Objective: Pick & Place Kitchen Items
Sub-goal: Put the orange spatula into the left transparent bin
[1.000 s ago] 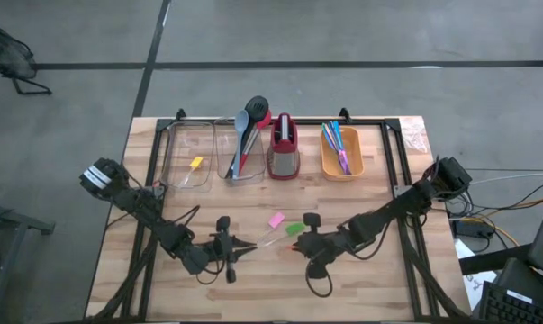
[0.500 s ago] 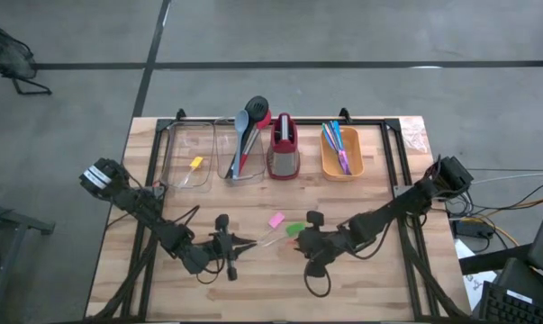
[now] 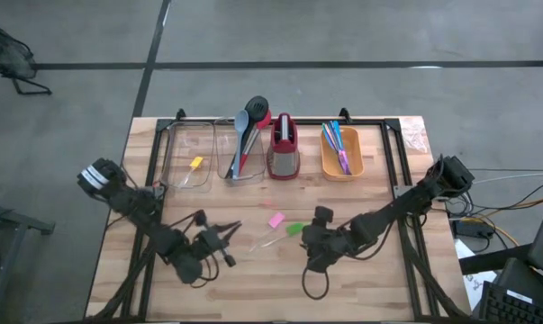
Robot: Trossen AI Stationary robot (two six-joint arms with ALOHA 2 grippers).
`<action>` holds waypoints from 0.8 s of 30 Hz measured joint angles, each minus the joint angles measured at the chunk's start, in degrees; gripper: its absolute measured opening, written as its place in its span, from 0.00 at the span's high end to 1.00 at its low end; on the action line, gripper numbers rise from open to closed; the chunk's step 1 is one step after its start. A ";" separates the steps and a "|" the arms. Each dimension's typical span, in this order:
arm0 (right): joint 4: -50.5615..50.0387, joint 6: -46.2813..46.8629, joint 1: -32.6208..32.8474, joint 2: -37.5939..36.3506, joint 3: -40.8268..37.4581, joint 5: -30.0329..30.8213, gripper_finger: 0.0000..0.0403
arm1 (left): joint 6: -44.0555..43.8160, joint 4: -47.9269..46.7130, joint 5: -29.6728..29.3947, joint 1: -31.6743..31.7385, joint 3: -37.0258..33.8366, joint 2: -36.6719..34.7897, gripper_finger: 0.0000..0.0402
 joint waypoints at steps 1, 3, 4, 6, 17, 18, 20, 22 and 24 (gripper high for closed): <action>0.60 0.00 0.01 0.00 -0.36 -0.01 0.44 | 1.15 -0.01 -2.73 -0.79 0.00 -0.22 0.96; 2.44 0.01 0.01 0.00 -1.18 -0.01 0.44 | 2.60 -0.02 -8.81 -2.45 0.00 -0.53 0.96; 3.11 0.02 0.01 0.00 -1.54 -0.01 0.43 | 3.65 -0.06 -9.82 -3.25 0.00 -0.71 0.96; 3.63 0.00 0.10 0.00 -2.03 -0.01 0.43 | 8.43 -0.68 -9.75 -3.99 -0.04 -1.53 0.96; 5.10 -0.02 0.36 0.02 -2.30 0.01 0.45 | 20.03 -1.00 -9.72 -1.32 -0.11 -5.75 0.96; 5.10 -0.02 0.35 0.01 -2.30 0.01 0.46 | 22.14 -1.52 -9.73 -0.34 -0.11 -6.83 0.96; 5.18 -0.02 0.34 0.02 -2.30 0.01 0.47 | 27.10 -3.92 -9.73 1.91 -0.11 -9.30 0.96; 5.21 -0.02 0.34 0.02 -2.32 0.01 0.48 | 30.72 -7.60 -9.71 4.06 -0.13 -12.33 0.96; 5.25 -0.02 0.49 0.02 -2.32 0.02 0.49 | 32.85 -11.59 -9.72 6.08 -0.13 -16.10 0.96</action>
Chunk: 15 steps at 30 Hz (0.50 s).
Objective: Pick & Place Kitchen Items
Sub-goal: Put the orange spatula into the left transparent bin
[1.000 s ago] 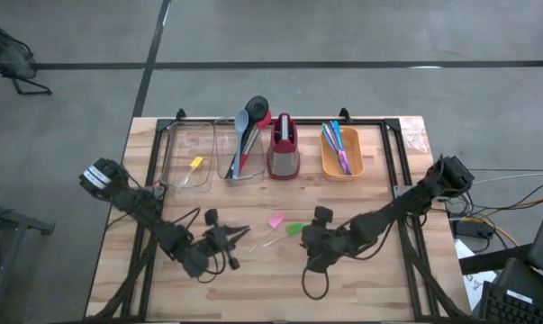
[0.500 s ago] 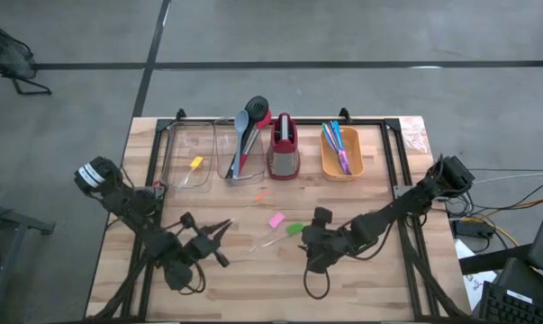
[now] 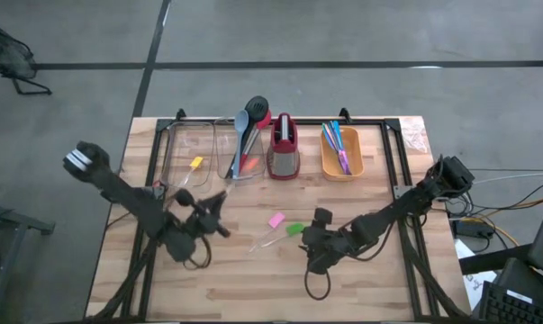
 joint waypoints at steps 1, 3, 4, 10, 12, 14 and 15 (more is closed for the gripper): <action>0.00 0.00 0.06 0.01 0.00 -0.01 0.50 | 0.66 -2.21 -0.03 0.94 0.00 -1.94 0.96; -0.02 0.00 0.25 0.01 0.00 -0.01 0.51 | 1.82 -7.73 -0.01 2.64 0.00 -5.76 0.96; 0.02 0.00 0.25 0.01 0.00 -0.01 0.52 | 2.32 -10.60 0.03 3.68 0.00 -7.87 0.96; 0.21 -0.20 0.20 0.01 0.00 0.05 0.54 | 1.44 -14.28 0.38 11.65 0.00 -18.41 0.95; 0.23 -0.17 0.20 0.01 0.00 0.12 0.55 | -1.17 -14.26 0.41 14.24 0.00 -22.00 0.95; 0.39 -0.17 0.20 0.01 0.00 0.12 0.56 | -3.05 -14.25 0.42 16.98 0.00 -26.02 0.95; 0.40 -0.17 0.20 0.01 0.00 0.12 0.57 | -3.16 -14.56 0.34 18.29 0.00 -27.85 0.95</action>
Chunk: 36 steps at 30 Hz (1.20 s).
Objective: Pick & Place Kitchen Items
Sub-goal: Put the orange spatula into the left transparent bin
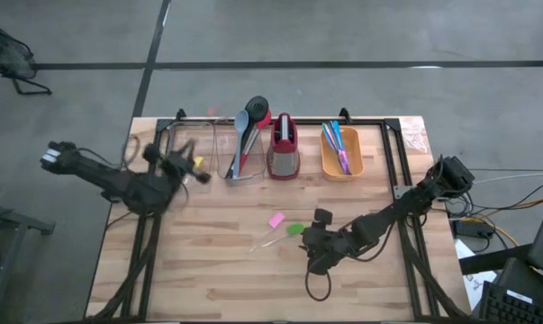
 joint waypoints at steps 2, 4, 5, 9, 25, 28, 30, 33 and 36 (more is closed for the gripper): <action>0.00 0.05 0.00 0.00 -0.01 0.00 0.58 | 1.82 -1.79 -0.24 1.87 0.00 -3.64 0.95; 0.01 0.10 0.00 0.00 0.00 0.00 0.59 | 1.47 -4.24 -0.32 2.74 0.00 -6.89 0.95; 0.02 0.13 0.00 0.00 0.00 0.00 0.59 | -0.19 -5.29 -0.35 2.75 0.00 -8.41 0.95; 0.05 0.13 0.00 0.00 -0.01 -0.01 0.62 | -4.20 -12.45 -0.32 2.84 0.00 -12.24 0.94; 2.81 -0.49 0.00 0.04 -0.21 0.02 0.73 | -36.75 -16.38 31.74 6.97 -1.75 -19.65 0.95; 2.80 -0.46 0.00 0.04 -0.36 0.01 0.75 | -36.81 -12.42 48.86 7.21 -4.10 -20.53 0.95; 2.75 -0.44 0.02 0.04 -0.48 0.00 0.77 | -37.17 -8.81 51.32 7.21 -7.03 -21.19 0.96; 2.79 -0.31 0.02 0.04 -0.50 -0.02 0.79 | -36.15 -7.55 51.48 7.36 -11.72 -23.24 0.96; 2.77 -0.04 0.11 0.04 -0.55 -0.02 0.81 | -33.46 -8.52 44.11 7.44 -14.24 -26.35 0.96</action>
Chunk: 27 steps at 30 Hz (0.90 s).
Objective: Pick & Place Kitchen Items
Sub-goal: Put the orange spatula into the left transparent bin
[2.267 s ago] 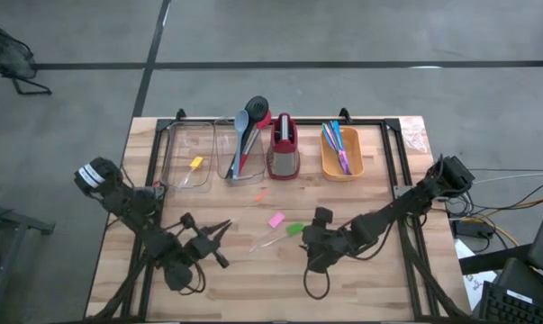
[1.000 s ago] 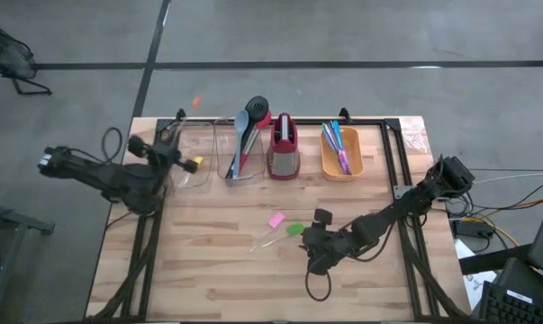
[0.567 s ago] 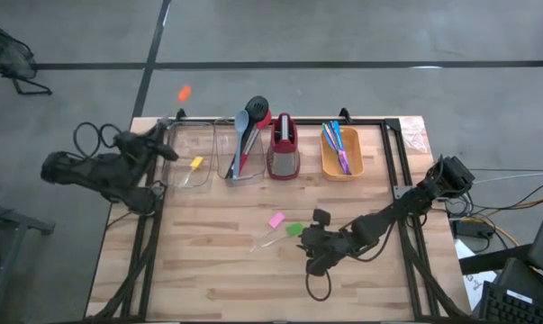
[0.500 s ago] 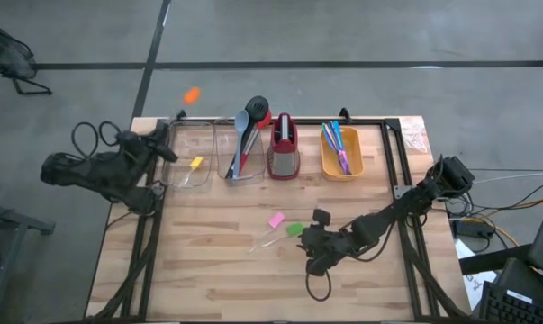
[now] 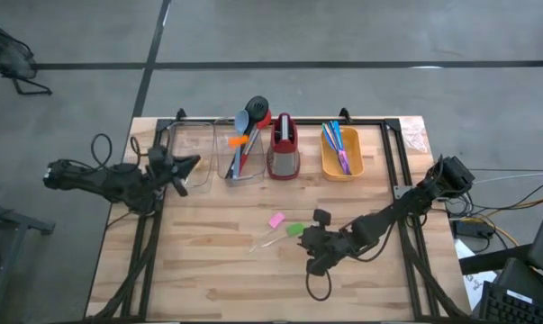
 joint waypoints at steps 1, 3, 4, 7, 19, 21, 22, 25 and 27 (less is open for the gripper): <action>0.02 -0.01 0.00 0.00 0.00 -0.01 0.82 | 1.29 -1.40 -2.35 -0.02 -0.47 -1.08 0.97; 0.01 -0.01 0.00 0.00 0.00 0.00 0.83 | 1.37 -4.02 -5.67 -0.07 -1.45 -3.06 0.97; 0.00 -0.01 0.00 0.00 -0.01 0.00 0.84 | 0.47 -5.67 -7.77 -0.10 -1.81 -3.79 0.97; 0.02 -0.01 0.00 0.00 -0.13 0.02 0.85 | -3.63 -14.66 -16.47 -0.10 -2.92 -4.42 0.97; 2.24 -0.25 0.00 0.00 -0.70 1.55 0.88 | -25.35 -35.67 -24.12 -0.07 -4.98 2.02 0.95; 2.34 -0.27 0.00 0.00 -0.81 1.55 0.87 | -25.50 -35.65 -22.97 -0.07 -5.61 3.08 0.95; 2.38 -0.27 0.00 0.00 -0.88 1.53 0.87 | -25.55 -35.82 -22.60 -0.05 -5.93 3.62 0.94; 2.45 -0.33 0.00 0.00 -1.11 1.53 0.84 | -27.17 -36.60 -22.49 -0.05 -6.90 4.59 0.94; 2.57 -0.44 0.00 0.00 -1.20 1.53 0.83 | -27.93 -36.79 -22.63 0.04 -7.36 5.10 0.94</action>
